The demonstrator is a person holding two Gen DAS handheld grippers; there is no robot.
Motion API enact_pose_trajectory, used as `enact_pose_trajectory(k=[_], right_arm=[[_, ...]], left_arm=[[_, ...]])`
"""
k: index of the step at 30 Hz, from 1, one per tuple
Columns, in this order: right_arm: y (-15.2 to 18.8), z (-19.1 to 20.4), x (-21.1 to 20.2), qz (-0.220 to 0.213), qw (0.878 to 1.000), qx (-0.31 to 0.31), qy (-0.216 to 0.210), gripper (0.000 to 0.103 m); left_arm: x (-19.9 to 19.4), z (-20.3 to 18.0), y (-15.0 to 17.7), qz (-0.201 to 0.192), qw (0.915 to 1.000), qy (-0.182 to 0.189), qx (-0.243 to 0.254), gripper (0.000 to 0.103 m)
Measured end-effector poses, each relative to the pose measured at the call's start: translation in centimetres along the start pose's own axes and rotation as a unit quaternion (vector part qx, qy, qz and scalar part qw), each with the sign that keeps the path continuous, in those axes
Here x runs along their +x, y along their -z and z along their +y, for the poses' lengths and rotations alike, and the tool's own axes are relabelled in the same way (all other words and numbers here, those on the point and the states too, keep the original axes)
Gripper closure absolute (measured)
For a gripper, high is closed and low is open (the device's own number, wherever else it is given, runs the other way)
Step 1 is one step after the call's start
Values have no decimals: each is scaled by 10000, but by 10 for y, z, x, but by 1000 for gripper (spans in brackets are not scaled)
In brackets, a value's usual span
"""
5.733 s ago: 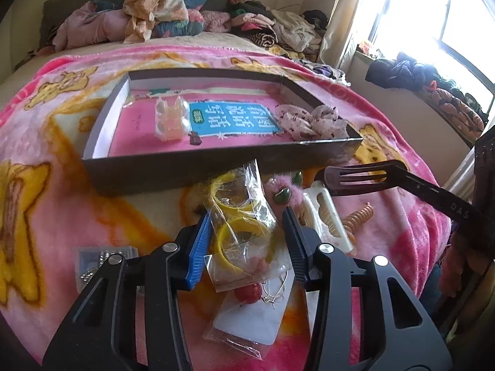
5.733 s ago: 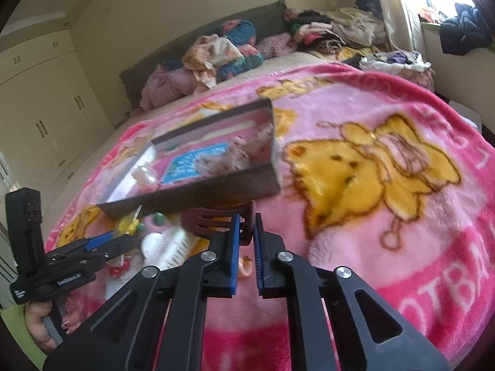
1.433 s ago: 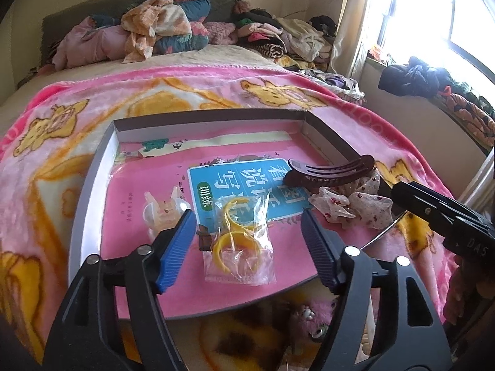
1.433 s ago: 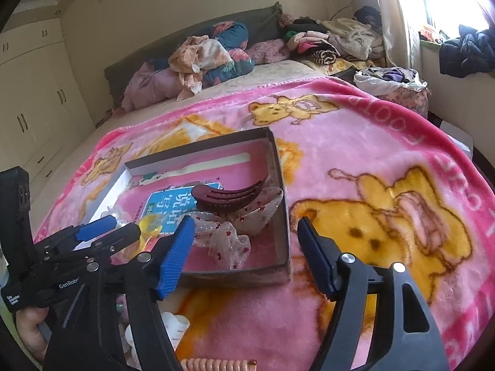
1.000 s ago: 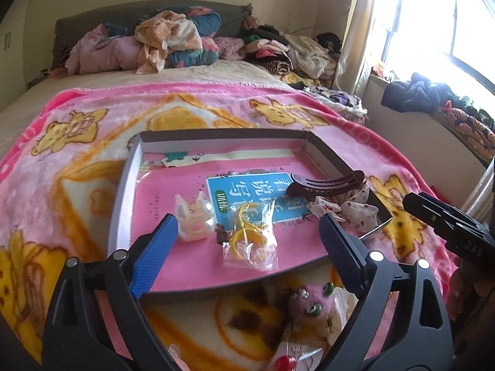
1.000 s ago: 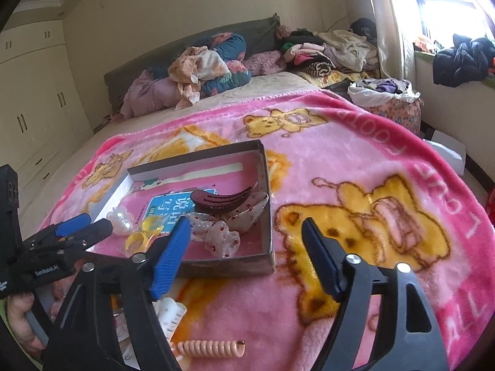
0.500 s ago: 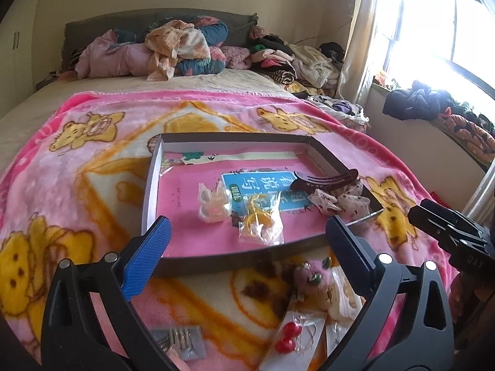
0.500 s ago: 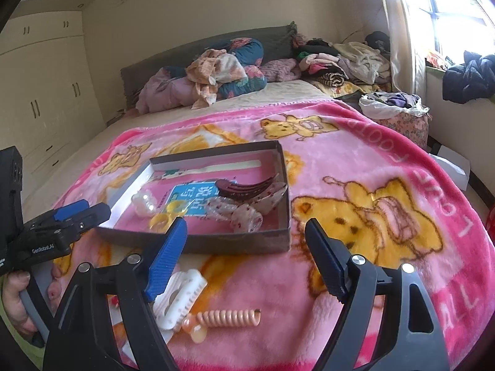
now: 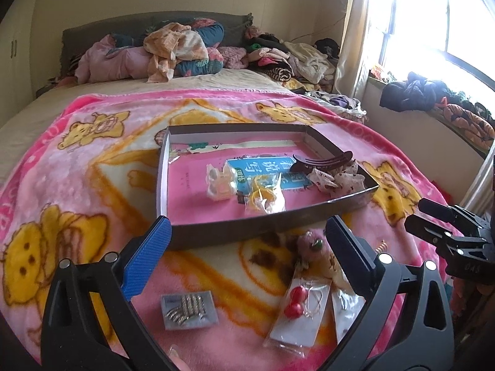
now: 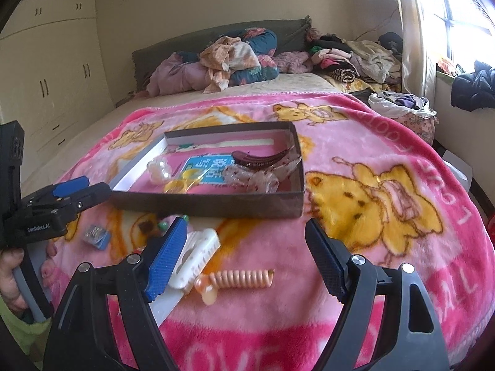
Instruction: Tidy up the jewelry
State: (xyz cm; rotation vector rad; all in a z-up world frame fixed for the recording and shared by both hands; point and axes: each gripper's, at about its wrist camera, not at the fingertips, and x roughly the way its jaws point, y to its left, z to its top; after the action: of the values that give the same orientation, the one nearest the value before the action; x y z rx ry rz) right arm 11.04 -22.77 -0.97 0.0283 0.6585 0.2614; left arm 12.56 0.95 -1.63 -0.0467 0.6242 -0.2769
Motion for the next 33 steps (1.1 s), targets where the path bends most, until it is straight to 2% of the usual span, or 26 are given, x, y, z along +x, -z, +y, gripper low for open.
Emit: enact_pose_trajectory(k=[6,24,29,33], right_arm=[[13,10,-2,141,9996,-235,-22,27],[47,26,18,672,9969,-399,-47,28],[51,27,27,853,9955,-413,-53,40],[53,28,36,993,9941,-439,-80,57]], left_arm=[[-6,-2,11,58,9999,17,90,12],[-10,0,45,467,9985,232,151,12],[-5,-3,54,627,9972,359,189,12],[-1,-8,58,662,9965,442,257,12]])
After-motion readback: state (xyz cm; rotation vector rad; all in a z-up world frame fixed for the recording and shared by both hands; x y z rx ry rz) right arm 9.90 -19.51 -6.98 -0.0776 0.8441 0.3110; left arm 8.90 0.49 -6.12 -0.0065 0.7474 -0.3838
